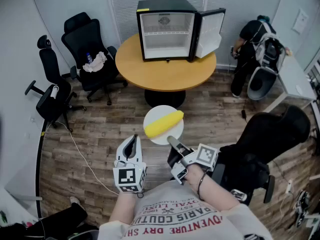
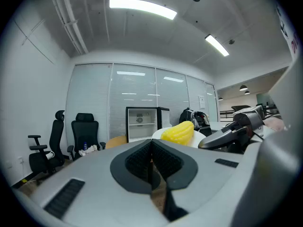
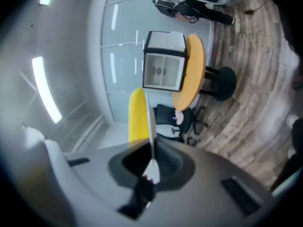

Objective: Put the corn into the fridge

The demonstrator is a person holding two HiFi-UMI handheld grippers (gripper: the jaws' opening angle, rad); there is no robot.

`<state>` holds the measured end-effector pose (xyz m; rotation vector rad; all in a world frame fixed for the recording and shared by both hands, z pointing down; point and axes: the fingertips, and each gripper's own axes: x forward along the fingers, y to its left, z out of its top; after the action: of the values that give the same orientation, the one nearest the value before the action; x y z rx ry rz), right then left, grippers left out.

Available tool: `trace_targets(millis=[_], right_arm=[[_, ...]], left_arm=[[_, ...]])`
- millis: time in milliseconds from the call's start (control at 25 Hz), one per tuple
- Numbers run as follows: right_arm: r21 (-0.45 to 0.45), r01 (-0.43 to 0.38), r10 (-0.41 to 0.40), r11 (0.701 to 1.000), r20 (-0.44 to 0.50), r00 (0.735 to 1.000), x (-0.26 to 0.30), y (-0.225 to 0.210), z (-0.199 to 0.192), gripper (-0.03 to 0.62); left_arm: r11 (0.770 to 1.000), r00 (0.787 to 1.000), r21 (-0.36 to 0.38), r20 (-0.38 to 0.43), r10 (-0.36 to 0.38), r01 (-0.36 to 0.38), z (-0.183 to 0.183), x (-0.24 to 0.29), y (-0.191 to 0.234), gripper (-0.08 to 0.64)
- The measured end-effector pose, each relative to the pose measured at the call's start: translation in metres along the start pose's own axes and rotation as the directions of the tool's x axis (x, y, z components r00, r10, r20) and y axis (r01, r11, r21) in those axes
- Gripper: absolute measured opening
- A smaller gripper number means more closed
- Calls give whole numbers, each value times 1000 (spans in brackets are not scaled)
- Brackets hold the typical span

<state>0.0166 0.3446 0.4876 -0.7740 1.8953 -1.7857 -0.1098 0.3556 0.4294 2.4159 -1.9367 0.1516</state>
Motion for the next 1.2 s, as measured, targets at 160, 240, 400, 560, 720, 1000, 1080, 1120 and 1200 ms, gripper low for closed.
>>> trace_targets(millis=[160, 240, 400, 560, 720, 1000, 1080, 1120, 1200], right_arm=[[-6, -7, 7, 1000, -8, 1000, 5, 2, 1, 37], [-6, -5, 5, 1000, -5, 1000, 7, 2, 1, 37], [-7, 27, -26, 1000, 12, 1000, 11, -1, 1, 37], [20, 53, -53, 998, 27, 998, 14, -10, -3, 37], [46, 58, -60, 997, 48, 997, 17, -16, -3, 37], [51, 51, -54, 997, 72, 996, 33, -22, 20, 37], [51, 53, -56, 997, 75, 996, 42, -24, 32, 37], [52, 58, -62, 997, 77, 995, 46, -26, 38, 37], [56, 74, -78, 996, 78, 994, 56, -32, 52, 37]], left_arm=[[1000, 1000, -1, -4, -2, 2, -1, 4, 3, 29], [1000, 1000, -2, -5, -2, 2, 0, 6, 5, 29], [1000, 1000, -4, -5, -6, 6, -1, 8, 12, 29], [1000, 1000, -1, 2, -17, 17, -2, 8, 16, 29], [999, 999, 14, -1, -41, 41, -5, 8, 20, 29], [997, 999, 59, -22, -45, 46, -9, 30, 25, 29], [995, 999, 88, -15, -37, 38, -5, 44, 26, 29], [995, 999, 90, -13, -37, 38, -4, 52, 26, 29], [996, 999, 81, -17, -39, 40, -5, 69, 28, 29]])
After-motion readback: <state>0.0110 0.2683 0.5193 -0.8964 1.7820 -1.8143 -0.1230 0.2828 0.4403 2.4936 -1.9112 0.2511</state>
